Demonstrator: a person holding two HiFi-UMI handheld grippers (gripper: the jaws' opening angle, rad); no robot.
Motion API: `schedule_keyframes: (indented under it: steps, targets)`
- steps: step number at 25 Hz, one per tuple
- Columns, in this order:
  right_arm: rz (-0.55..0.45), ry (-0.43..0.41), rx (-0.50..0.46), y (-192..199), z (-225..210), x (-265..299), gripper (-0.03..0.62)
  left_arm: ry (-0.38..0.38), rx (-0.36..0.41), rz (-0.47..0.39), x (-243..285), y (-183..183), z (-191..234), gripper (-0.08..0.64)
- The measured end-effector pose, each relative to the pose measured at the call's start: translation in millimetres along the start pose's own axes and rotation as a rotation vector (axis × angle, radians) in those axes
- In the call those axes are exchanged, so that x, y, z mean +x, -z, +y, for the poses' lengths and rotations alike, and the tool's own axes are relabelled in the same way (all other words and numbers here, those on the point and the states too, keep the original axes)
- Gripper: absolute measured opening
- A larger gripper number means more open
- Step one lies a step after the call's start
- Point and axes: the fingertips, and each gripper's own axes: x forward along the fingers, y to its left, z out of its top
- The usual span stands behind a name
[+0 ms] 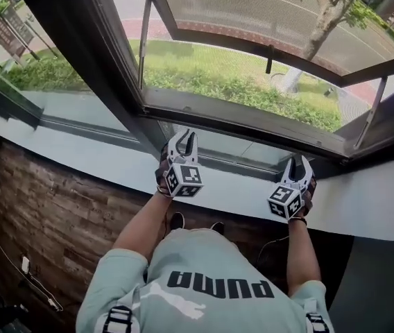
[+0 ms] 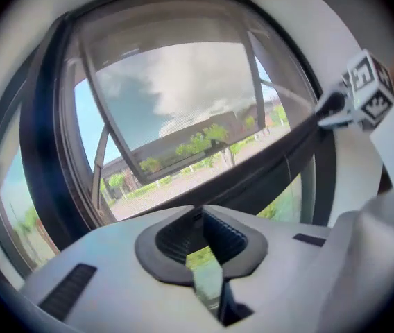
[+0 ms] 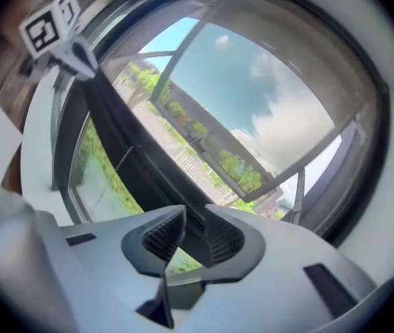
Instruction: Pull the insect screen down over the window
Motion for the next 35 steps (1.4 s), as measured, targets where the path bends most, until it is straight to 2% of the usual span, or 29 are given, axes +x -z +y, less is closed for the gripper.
schedule_keyframes:
  steps: [1,2,4,6,7,9,10,13,15,19,24,27,31,35]
  targets:
    - [-0.015,-0.013,0.1,-5,-4,-6,0.058,0.048,-0.101,-0.024,-5,-9,-5,0.02]
    - [-0.033,-0.025,0.186,-11,-8,-13,0.008,0.107,-0.204,-0.053,-10,-20,-10,0.014]
    - [-0.072,-0.046,0.324,-22,-14,-26,0.008,0.236,-0.445,-0.116,-20,-42,-19,0.014]
    - [-0.097,-0.07,0.444,-28,-18,-41,0.008,0.323,-0.674,-0.134,-33,-56,-27,0.012]
    - [-0.103,-0.087,0.502,-28,-18,-50,0.008,0.344,-0.745,-0.123,-42,-58,-32,0.012]
    - [-0.114,-0.125,0.61,-26,-17,-67,0.008,0.367,-0.803,-0.11,-60,-57,-46,0.012]
    - [-0.124,-0.144,0.656,-26,-15,-74,0.008,0.371,-0.799,-0.114,-67,-57,-53,0.012]
    - [-0.16,-0.202,0.733,-26,-6,-87,0.008,0.35,-0.719,-0.109,-85,-55,-72,0.012]
    - [-0.18,-0.246,0.743,-25,4,-90,0.008,0.335,-0.701,-0.092,-94,-51,-83,0.012]
    - [-0.206,-0.319,0.706,-22,19,-94,0.006,0.311,-0.699,-0.078,-109,-48,-103,0.014]
    - [-0.244,-0.308,0.708,-30,11,-119,0.008,0.338,-0.588,-0.09,-121,-63,-115,0.014]
    - [-0.254,-0.286,0.712,-33,10,-138,0.008,0.364,-0.576,-0.077,-136,-58,-123,0.014]
    - [-0.265,-0.282,0.71,-44,33,-174,0.008,0.395,-0.545,-0.067,-181,-29,-125,0.014]
    - [-0.26,-0.297,0.722,-65,72,-227,0.008,0.413,-0.508,-0.058,-242,6,-108,0.012]
